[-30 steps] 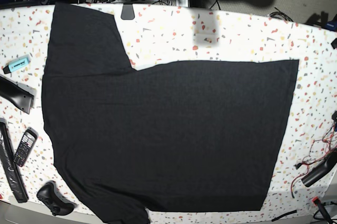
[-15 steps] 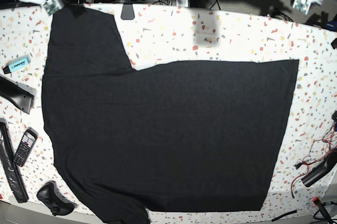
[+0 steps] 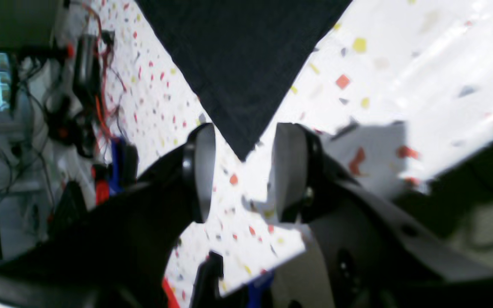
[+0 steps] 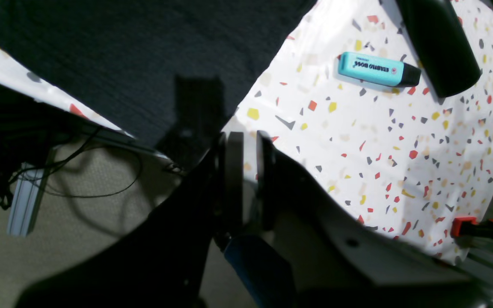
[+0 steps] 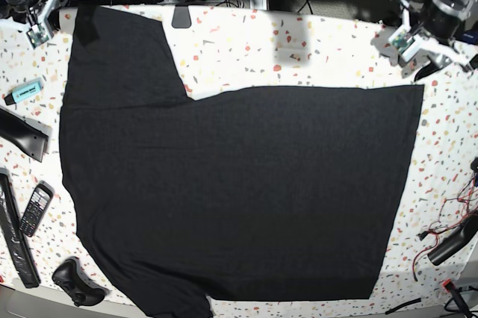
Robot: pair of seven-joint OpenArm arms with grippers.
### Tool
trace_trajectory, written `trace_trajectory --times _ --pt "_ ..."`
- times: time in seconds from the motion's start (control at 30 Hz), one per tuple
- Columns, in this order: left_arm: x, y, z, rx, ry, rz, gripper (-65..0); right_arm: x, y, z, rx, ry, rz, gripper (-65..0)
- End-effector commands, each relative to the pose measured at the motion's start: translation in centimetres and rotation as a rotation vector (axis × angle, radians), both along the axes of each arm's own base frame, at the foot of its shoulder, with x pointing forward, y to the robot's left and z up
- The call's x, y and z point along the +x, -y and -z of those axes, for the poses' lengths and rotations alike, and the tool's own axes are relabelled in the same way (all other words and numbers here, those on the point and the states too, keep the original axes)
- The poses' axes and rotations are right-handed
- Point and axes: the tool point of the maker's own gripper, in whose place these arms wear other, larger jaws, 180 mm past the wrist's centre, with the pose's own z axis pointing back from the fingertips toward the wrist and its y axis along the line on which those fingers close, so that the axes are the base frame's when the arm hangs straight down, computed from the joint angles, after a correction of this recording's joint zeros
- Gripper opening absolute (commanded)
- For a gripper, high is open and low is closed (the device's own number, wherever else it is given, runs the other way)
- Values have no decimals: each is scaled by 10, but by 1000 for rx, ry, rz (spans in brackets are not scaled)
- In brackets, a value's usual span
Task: Fold the T-shirt properly
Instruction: 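Move the left gripper down to the black T-shirt's shoulder corner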
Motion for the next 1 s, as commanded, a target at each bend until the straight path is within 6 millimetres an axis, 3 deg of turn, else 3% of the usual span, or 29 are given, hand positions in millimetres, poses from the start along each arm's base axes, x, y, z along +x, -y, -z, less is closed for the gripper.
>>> trace_trajectory --times 0.0,0.27,0.67,0.97 --pt "10 -5 -3 21 29 17 -428 5 1 -7 -25 27 -17 -594" --pt "43 -32 40 137 -23 34 -428 3 4 -7 -55 30 -13 -594" --pt "66 -44 62 180 -55 61 -428 8 7 -9 -64 37 0 -594" --pt "93 -60 62 198 -36 38 -428 20 10 -14 -74 67 16 -594"
